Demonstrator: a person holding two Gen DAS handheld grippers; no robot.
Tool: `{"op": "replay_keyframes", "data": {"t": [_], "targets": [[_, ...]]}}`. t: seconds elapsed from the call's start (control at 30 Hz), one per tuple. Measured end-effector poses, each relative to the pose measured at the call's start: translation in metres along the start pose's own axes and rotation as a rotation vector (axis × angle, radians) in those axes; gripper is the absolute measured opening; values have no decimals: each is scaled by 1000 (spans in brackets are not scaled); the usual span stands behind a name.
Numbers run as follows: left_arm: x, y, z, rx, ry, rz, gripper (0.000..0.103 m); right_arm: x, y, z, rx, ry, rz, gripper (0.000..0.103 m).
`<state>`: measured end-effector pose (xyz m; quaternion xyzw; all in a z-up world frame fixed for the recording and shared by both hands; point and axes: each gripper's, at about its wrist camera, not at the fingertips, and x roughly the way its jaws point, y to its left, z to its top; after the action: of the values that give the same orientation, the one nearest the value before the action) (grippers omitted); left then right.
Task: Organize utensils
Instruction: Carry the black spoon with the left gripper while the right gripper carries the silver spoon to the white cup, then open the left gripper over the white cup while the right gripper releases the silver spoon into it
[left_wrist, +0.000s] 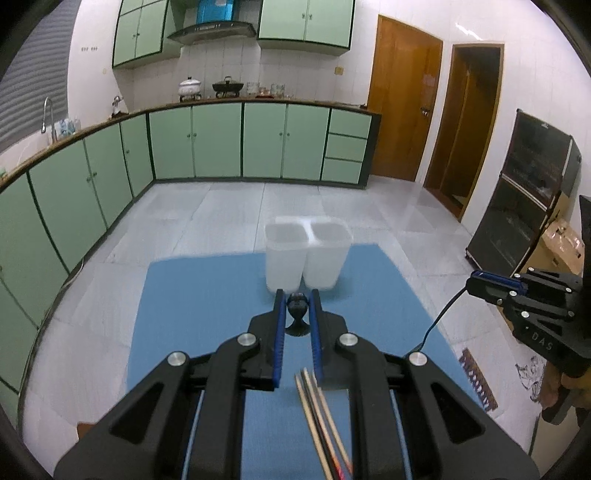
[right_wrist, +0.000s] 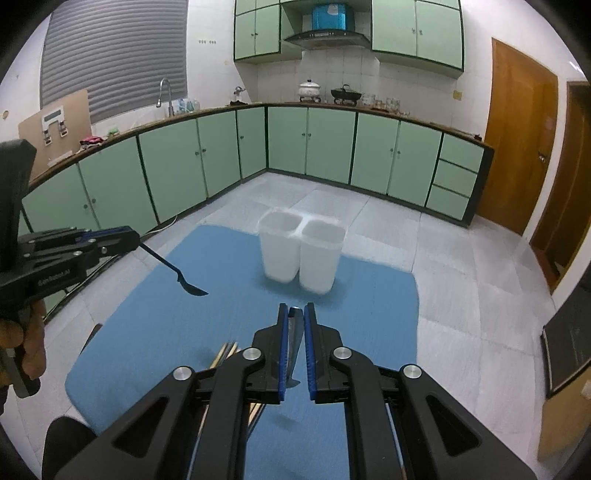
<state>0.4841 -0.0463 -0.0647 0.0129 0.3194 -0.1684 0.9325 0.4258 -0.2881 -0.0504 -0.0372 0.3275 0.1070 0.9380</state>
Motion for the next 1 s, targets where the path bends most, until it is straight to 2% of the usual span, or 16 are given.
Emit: {"op": "replay_keyframes", "data": {"t": [0.13, 0.27, 0.47, 0.67, 0.8, 1.0], "targets": [[16, 3, 39, -15, -26, -6, 11, 13, -8, 49, 5, -27, -13, 8], [48, 7, 74, -31, -36, 10, 11, 33, -19, 90, 17, -47, -29, 8], [106, 10, 96, -31, -13, 29, 11, 86, -37, 132, 28, -58, -55, 8], [158, 12, 87, -23, 44, 33, 11, 151, -49, 127, 39, -8, -70, 8], [175, 13, 75, -27, 70, 29, 12, 184, -57, 115, 62, 36, -65, 8], [183, 16, 70, -18, 93, 42, 13, 193, -63, 108, 69, 47, -56, 10]]}}
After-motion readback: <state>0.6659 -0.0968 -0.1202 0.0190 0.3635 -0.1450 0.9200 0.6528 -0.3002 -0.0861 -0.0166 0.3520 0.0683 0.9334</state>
